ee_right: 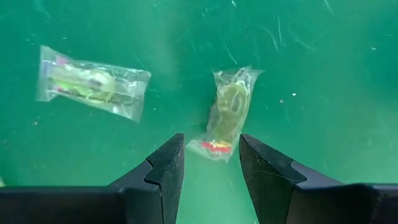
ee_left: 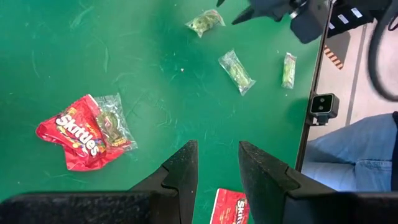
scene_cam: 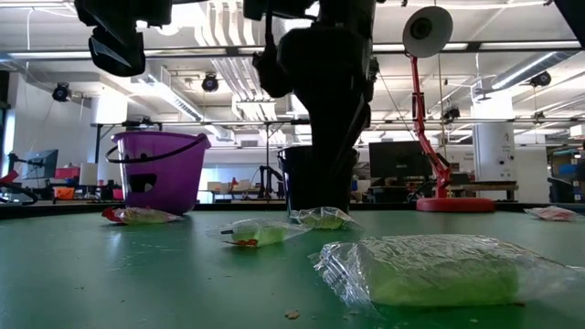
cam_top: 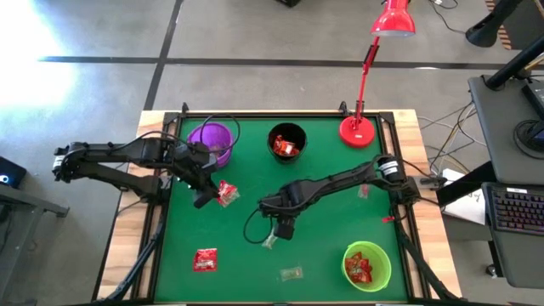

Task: Sort candy
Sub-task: Put the green gummy into the violet bucket

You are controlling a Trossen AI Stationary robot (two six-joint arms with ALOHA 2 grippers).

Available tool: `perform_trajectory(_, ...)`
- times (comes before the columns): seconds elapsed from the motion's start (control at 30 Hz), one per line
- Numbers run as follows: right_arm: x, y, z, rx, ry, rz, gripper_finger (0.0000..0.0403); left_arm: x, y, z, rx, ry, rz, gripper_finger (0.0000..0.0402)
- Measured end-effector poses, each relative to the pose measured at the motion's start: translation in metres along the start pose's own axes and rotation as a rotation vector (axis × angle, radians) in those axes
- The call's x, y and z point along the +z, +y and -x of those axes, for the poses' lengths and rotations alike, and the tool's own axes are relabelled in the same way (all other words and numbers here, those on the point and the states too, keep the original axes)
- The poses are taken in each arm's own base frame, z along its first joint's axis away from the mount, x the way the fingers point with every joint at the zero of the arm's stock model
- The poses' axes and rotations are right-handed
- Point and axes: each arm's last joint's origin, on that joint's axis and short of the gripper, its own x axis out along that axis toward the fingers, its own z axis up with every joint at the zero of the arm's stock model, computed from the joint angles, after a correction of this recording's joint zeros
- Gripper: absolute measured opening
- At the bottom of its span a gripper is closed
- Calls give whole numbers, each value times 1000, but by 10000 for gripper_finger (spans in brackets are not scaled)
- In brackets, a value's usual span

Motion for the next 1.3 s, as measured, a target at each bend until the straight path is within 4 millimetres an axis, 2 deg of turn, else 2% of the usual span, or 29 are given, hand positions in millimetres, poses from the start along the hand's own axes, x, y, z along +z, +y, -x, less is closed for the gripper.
perform_trajectory(0.37, 1, -1, -35, -50, 58, -7, 146, 0, 0, 0, 0, 1, 4, 98)
perform_trajectory(0.73, -5, -6, -56, -83, 97, 7, 135, -1, 0, 1, 1, 4, 1, 98)
perform_trajectory(0.83, -6, -6, -56, -78, 100, 25, 106, -1, 0, 1, 1, 4, 1, 98)
perform_trajectory(1.03, -4, -9, -53, -66, 103, 27, 23, -1, 0, 1, 1, 4, 0, 98)
perform_trajectory(1.2, -6, -12, -42, -85, 102, 29, 15, -1, 0, 1, 1, 5, -8, 98)
perform_trajectory(1.3, -5, -13, -24, -68, 56, 28, 14, -1, 0, 1, 1, 5, -27, 98)
